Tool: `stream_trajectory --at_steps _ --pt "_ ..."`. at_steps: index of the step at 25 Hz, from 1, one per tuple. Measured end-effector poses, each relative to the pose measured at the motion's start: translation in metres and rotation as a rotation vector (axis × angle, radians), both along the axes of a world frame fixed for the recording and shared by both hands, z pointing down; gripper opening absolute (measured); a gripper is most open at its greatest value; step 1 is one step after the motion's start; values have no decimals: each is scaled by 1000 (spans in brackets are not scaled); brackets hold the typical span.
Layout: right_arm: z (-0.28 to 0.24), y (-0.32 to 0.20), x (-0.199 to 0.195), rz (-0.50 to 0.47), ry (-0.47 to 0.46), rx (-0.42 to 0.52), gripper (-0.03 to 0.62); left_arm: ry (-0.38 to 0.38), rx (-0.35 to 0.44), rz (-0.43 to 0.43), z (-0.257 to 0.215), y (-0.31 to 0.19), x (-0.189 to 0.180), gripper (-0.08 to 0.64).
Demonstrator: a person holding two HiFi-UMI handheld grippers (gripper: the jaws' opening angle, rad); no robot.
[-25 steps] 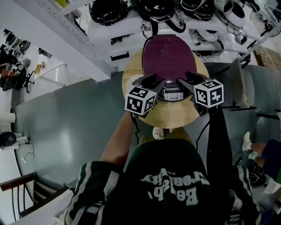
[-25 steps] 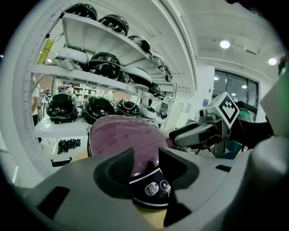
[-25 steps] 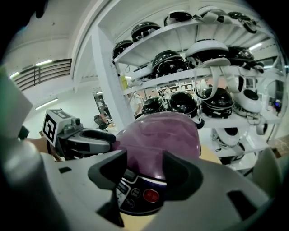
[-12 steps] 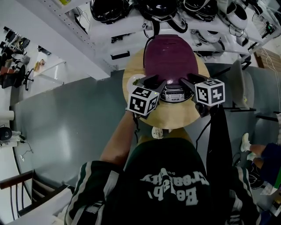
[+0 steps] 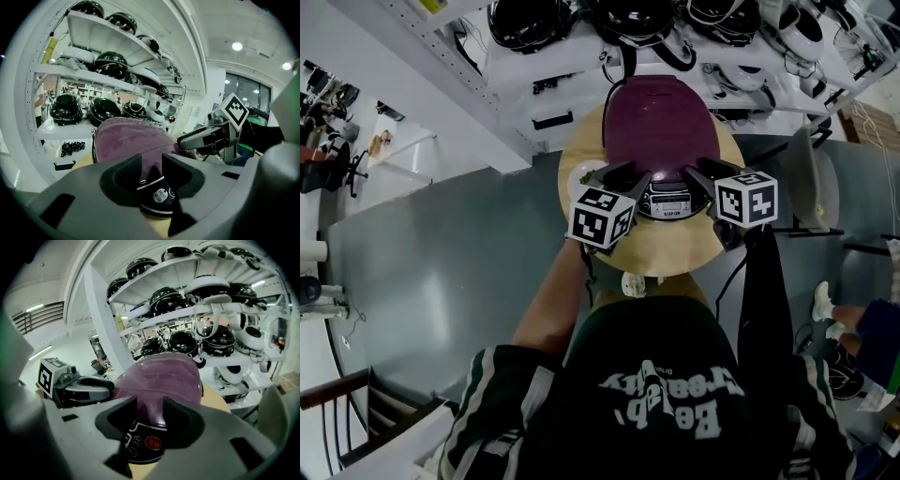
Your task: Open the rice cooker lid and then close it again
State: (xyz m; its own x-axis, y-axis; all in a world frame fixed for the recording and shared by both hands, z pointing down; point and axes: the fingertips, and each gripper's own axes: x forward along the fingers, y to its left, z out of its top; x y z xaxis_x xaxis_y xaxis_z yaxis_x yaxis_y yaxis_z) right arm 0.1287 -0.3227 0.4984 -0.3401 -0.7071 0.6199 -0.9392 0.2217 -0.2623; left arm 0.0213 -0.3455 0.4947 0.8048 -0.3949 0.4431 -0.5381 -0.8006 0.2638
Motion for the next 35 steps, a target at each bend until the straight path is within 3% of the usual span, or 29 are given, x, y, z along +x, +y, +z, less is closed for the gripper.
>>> stream_trajectory --at_steps 9,12,15,19,21,29,35 --pt "0 0 1 22 62 40 164 -4 33 -35 -1 0 1 143" --pt "-1 3 2 20 74 87 144 -24 95 -60 0 2 0 127" --pt "-4 10 -2 -52 171 140 150 -36 151 -87 -6 9 -1 126" --pt "-27 17 4 -98 307 271 146 -26 202 -193 -28 14 -10 140" --pt "-41 24 10 -92 311 326 146 -28 251 -242 -41 20 -14 172" --pt "-94 63 31 -63 305 544 163 11 417 -330 -98 66 -7 172" --pt "-103 102 39 -61 265 604 163 -12 515 -358 -122 111 0 172"
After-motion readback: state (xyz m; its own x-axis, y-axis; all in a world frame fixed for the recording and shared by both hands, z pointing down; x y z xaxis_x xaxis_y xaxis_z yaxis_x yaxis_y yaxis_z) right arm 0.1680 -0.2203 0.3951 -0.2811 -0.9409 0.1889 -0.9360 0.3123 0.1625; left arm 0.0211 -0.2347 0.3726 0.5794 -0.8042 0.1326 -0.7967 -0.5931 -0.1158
